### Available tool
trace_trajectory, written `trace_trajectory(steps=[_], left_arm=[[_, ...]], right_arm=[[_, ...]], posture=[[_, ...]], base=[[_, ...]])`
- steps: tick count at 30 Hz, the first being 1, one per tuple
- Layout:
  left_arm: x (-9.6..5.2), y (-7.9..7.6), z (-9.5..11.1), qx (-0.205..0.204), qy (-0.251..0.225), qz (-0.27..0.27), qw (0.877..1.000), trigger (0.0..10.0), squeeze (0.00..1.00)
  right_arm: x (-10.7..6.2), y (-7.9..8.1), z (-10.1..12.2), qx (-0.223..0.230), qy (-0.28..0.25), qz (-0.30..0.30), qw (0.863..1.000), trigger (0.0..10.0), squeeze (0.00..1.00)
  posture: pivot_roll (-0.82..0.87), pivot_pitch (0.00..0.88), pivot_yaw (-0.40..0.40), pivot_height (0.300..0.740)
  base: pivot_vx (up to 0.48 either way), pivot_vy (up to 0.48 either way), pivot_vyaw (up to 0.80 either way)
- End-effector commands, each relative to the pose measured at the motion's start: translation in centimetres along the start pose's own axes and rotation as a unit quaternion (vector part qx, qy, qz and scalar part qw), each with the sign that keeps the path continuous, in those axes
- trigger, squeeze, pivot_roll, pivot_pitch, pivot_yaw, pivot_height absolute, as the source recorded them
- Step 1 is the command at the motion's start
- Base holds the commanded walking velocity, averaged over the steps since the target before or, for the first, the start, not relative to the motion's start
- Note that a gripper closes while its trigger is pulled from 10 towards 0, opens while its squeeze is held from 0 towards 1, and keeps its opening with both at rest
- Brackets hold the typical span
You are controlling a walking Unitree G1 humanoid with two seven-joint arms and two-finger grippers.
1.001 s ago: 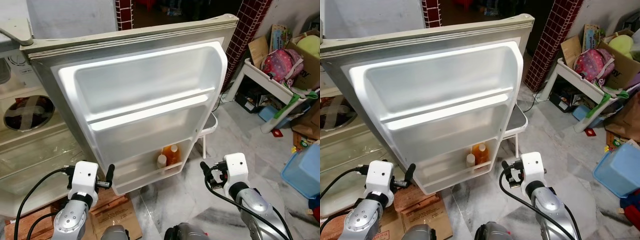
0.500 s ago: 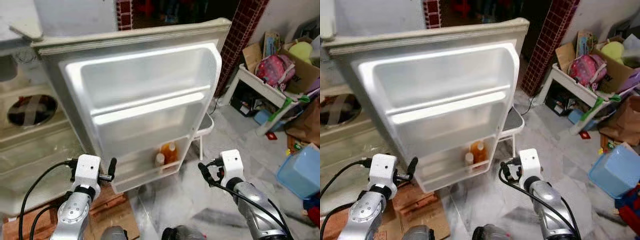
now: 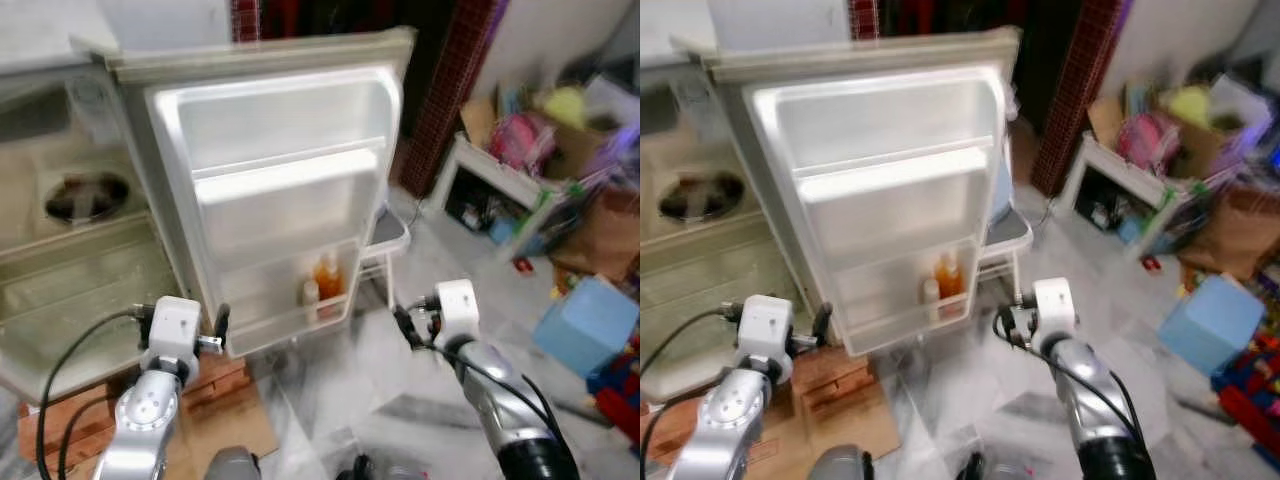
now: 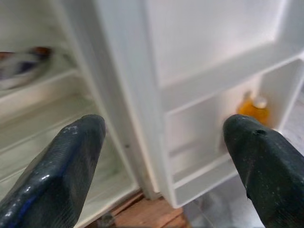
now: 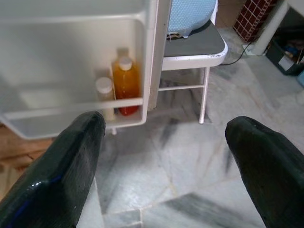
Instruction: Restocking fridge
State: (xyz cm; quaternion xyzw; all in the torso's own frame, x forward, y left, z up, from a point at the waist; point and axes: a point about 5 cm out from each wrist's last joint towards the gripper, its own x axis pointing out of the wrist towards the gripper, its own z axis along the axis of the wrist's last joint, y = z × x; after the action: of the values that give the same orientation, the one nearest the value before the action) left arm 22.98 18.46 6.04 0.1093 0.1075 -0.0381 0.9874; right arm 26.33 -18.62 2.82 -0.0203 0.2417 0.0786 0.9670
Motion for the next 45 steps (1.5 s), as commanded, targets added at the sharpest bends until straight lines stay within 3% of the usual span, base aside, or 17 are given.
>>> trace_trajectory(steps=[1, 9, 18, 22, 32, 38, 45], left_arm=[[-0.8, 0.1, -1.2, 0.005, 0.012, -0.003, 1.000, 10.0, 0.00], [-0.4, 1.1, -1.5, -0.008, 0.016, 0.009, 1.000, 10.0, 0.00], [-0.1, 0.7, -1.3, -0.008, 0.006, 0.006, 1.000, 10.0, 0.00], [-0.5, 0.5, -1.6, -0.010, 0.008, 0.001, 1.000, 10.0, 0.00], [-0.5, 0.1, -1.8, -0.010, 0.011, 0.001, 1.000, 10.0, 0.00], [-0.6, -0.1, -2.0, -0.008, 0.015, -0.001, 1.000, 10.0, 0.00], [-0.5, -0.2, -2.1, -0.005, 0.017, -0.001, 1.000, 10.0, 0.00]], right_arm=[[0.2, -0.3, 0.3, -0.002, -0.004, -0.007, 1.000, 10.0, 0.00], [0.5, -0.2, 0.5, 0.000, -0.015, -0.015, 1.000, 10.0, 0.00], [1.1, -1.2, 2.4, -0.020, -0.049, -0.020, 0.998, 10.0, 0.00], [1.4, -0.9, 3.4, -0.040, -0.070, -0.003, 0.997, 10.0, 0.00], [1.6, -0.2, 3.8, -0.031, -0.098, 0.006, 0.995, 10.0, 0.00], [1.6, -0.3, 3.4, -0.030, -0.091, 0.009, 0.995, 10.0, 0.00], [1.6, 0.6, 2.0, -0.041, -0.058, 0.079, 0.994, 10.0, 0.00]], posture=[[0.12, 0.055, -0.049, 0.740], [0.11, 0.043, -0.065, 0.740], [0.12, 0.068, -0.082, 0.740], [0.12, 0.075, -0.078, 0.740], [0.13, 0.065, -0.078, 0.740], [0.12, 0.057, -0.080, 0.740], [0.12, 0.053, -0.083, 0.740]], base=[[0.000, 0.000, 0.00], [0.000, -0.211, 0.55], [0.220, -0.377, 0.68], [0.247, -0.409, 0.66], [0.245, -0.409, 0.63], [0.247, -0.409, 0.00], [0.245, -0.410, 0.00]])
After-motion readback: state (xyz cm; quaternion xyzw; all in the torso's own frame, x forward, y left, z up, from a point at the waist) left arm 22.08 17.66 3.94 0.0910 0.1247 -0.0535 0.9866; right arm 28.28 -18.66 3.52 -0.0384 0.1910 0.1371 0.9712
